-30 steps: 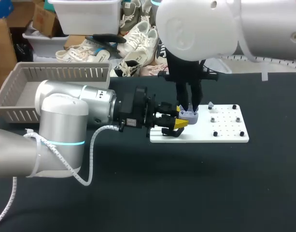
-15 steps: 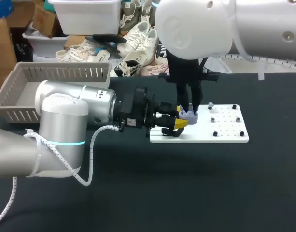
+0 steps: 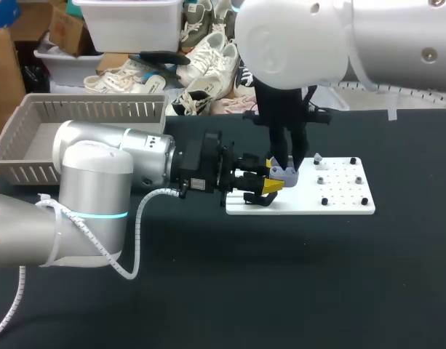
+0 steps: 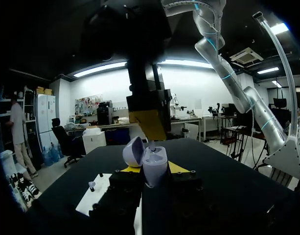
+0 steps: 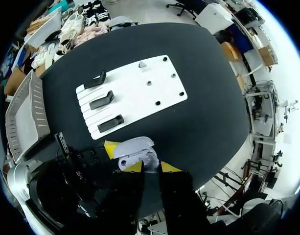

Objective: Pick up each earbud case from the left stands, insert the matching earbuds, close the lid, and place the case in the box.

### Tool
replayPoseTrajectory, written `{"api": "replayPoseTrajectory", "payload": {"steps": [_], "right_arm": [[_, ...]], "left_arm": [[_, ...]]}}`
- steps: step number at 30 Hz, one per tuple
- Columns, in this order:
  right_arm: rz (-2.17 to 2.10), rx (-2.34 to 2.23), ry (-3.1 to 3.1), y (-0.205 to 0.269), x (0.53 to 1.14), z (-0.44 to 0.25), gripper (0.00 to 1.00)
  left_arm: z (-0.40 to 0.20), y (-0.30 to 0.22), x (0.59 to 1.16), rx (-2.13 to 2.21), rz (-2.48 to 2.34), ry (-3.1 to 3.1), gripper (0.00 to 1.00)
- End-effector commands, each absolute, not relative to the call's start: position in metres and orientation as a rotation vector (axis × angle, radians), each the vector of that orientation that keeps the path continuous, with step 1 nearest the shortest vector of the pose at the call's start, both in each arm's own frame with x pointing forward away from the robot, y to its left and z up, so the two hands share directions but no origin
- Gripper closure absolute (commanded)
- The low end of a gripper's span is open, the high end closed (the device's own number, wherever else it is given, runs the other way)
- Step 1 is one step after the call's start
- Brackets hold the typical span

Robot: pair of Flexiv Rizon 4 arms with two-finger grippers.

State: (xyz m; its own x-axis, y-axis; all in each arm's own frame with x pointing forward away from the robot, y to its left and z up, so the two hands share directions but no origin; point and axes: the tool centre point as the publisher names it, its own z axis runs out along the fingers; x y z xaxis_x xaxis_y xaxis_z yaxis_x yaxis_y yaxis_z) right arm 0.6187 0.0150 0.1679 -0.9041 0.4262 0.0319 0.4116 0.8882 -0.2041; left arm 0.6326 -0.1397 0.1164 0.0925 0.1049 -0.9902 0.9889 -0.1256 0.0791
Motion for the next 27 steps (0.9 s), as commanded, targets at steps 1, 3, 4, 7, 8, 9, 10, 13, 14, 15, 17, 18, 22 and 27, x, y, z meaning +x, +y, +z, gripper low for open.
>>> {"api": "replayPoseTrajectory", "payload": {"steps": [1,3,4,7,8,9,10,13,14,15,17,18,22,27], "right_arm": [[0.302,-0.665,-2.973,0.016,0.620,0.166,1.00],[0.302,-0.665,-2.972,0.016,0.620,0.166,1.00],[0.303,-0.665,-2.971,0.016,0.620,0.165,1.00],[0.305,-0.667,-2.967,0.016,0.621,0.163,1.00],[0.306,-0.668,-2.965,0.016,0.621,0.163,1.00],[0.306,-0.669,-2.963,0.015,0.621,0.162,1.00],[0.307,-0.669,-2.962,0.015,0.621,0.162,1.00],[0.311,-0.673,-2.958,0.015,0.622,0.160,1.00],[0.311,-0.675,-2.957,0.015,0.622,0.160,1.00],[0.311,-0.677,-2.957,0.015,0.622,0.160,1.00],[0.309,-0.681,-2.956,0.015,0.622,0.160,1.00],[0.307,-0.684,-2.956,0.015,0.622,0.159,1.00],[0.296,-0.693,-2.954,0.014,0.621,0.157,1.00],[0.288,-0.704,-2.953,0.013,0.621,0.156,0.84]], "left_arm": [[0.116,-0.140,0.634,1.422,-1.181,1.163,1.00],[0.116,-0.140,0.634,1.422,-1.181,1.163,1.00],[0.116,-0.140,0.634,1.422,-1.181,1.163,1.00],[0.116,-0.140,0.634,1.422,-1.181,1.163,1.00],[0.116,-0.140,0.634,1.422,-1.181,1.163,1.00],[0.116,-0.140,0.634,1.422,-1.181,1.163,1.00],[0.116,-0.140,0.634,1.422,-1.181,1.163,1.00],[0.116,-0.140,0.634,1.422,-1.181,1.163,1.00],[0.116,-0.140,0.634,1.422,-1.181,1.163,1.00],[0.116,-0.140,0.634,1.422,-1.181,1.163,1.00],[0.116,-0.140,0.634,1.422,-1.181,1.163,1.00],[0.116,-0.140,0.634,1.422,-1.181,1.163,1.00],[0.116,-0.140,0.634,1.422,-1.181,1.163,1.00],[0.116,-0.140,0.634,1.422,-1.181,1.163,1.00]]}}
